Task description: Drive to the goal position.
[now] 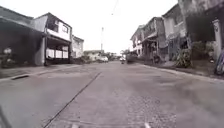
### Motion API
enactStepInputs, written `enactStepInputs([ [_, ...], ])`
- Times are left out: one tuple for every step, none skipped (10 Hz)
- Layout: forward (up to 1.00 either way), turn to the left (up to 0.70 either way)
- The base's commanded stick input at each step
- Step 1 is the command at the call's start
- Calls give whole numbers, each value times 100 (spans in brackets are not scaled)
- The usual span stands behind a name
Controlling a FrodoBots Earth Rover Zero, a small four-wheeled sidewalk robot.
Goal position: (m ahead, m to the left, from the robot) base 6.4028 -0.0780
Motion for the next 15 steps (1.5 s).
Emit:
enactStepInputs([
  [85,0],
  [85,0],
  [85,-15],
  [85,-34],
  [85,-33],
  [85,-22],
  [85,-10],
  [85,0],
  [85,0],
  [85,0],
  [85,0],
  [85,0],
  [85,0],
  [85,0],
  [85,0],
])
